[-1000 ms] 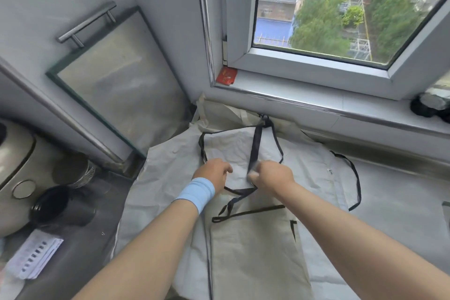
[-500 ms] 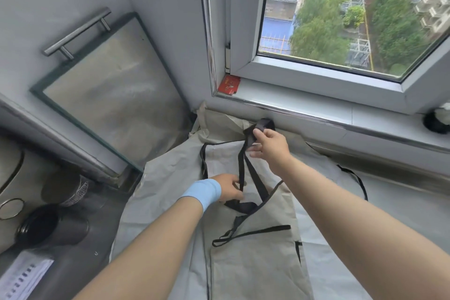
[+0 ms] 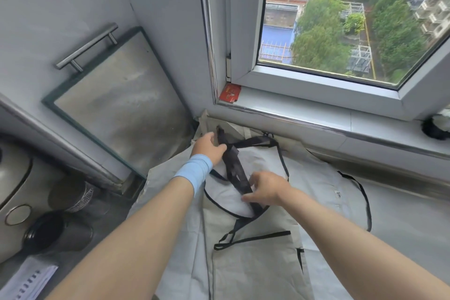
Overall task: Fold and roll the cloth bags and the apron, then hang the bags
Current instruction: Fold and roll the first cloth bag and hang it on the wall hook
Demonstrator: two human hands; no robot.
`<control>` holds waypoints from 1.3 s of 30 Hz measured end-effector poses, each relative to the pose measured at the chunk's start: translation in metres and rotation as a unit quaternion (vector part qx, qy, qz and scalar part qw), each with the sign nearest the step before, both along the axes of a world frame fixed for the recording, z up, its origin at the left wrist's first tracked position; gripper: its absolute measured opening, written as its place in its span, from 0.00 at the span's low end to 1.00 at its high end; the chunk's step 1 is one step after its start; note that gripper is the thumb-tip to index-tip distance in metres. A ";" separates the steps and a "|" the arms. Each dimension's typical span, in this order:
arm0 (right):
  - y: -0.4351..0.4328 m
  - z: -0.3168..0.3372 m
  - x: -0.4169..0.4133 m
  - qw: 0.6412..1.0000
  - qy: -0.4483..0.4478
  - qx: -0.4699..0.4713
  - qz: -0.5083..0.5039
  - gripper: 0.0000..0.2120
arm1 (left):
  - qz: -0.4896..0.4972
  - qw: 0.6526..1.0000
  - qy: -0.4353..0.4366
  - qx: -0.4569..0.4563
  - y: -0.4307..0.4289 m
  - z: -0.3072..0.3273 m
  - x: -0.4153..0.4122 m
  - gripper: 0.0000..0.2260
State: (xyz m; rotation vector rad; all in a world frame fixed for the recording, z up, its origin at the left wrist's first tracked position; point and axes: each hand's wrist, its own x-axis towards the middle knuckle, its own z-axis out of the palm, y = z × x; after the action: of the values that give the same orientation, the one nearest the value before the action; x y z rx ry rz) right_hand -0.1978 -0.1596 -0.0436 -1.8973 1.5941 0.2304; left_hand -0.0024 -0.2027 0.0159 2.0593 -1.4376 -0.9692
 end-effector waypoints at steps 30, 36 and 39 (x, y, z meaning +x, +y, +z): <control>-0.024 -0.014 -0.045 0.895 -0.248 -0.027 -0.369 0.11 | -0.377 0.889 -0.191 -0.176 -0.034 -0.029 -0.078 0.18; 0.004 -0.014 -0.069 0.838 -0.284 0.079 -0.460 0.17 | -0.597 0.732 -0.327 -0.035 -0.043 -0.020 -0.133 0.31; 0.020 -0.021 -0.080 0.861 -0.266 0.097 -0.422 0.13 | -0.637 0.665 -0.387 0.033 -0.043 -0.023 -0.151 0.28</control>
State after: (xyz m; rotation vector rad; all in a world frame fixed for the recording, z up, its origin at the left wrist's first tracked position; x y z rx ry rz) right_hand -0.2779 -0.1393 -0.0642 -0.8495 1.7400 -0.4577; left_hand -0.1539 -0.2461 -0.0072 1.2104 -3.5302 -0.4079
